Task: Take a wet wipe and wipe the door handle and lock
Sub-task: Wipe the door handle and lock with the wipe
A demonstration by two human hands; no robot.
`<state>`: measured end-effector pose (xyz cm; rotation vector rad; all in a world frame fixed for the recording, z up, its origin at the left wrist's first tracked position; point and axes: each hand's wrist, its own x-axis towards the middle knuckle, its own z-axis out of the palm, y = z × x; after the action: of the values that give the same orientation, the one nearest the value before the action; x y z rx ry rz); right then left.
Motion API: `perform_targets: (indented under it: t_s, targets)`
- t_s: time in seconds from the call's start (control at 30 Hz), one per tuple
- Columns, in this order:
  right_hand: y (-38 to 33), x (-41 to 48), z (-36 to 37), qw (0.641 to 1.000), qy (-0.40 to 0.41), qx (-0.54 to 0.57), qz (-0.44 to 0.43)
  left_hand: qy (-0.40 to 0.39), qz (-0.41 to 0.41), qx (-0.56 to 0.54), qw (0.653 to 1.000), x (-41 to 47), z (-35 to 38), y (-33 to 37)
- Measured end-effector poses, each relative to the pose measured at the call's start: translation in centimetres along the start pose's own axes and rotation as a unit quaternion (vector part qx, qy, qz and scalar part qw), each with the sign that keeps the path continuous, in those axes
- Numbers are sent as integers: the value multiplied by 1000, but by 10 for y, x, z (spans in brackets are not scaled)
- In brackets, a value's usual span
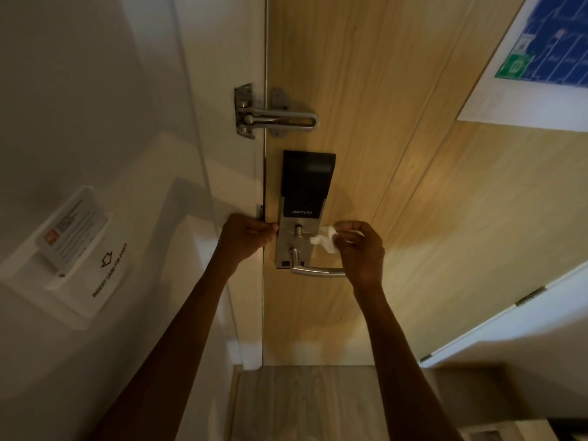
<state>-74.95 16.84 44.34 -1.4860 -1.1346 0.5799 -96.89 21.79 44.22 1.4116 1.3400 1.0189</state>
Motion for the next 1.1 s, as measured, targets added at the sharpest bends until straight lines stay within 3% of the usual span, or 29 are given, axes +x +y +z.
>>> perform_targets:
  t_s: [0.23,0.5,0.63,0.8,0.9,1.0,1.1]
  targets:
    - [18,-41,9,965,-129,-176,-147,5,-30,-45,999,0,4,1]
    - [26,-50,5,923,-103,-295,-225,35,-11,-24,999,-4,7,-7]
    - [39,-41,-26,931,-48,-316,-179,99,61,27,993,-14,18,-13]
    - [23,-56,8,926,-101,-285,-226,159,94,53,981,-24,28,-14]
    - [32,-50,-9,927,-90,-290,-223,162,109,60,979,-24,30,-20]
    - [49,-33,-45,946,-69,-265,-171,157,120,56,979,-25,31,-20]
    - [57,-33,-60,985,-26,-165,-30,135,118,61,982,-26,28,-22]
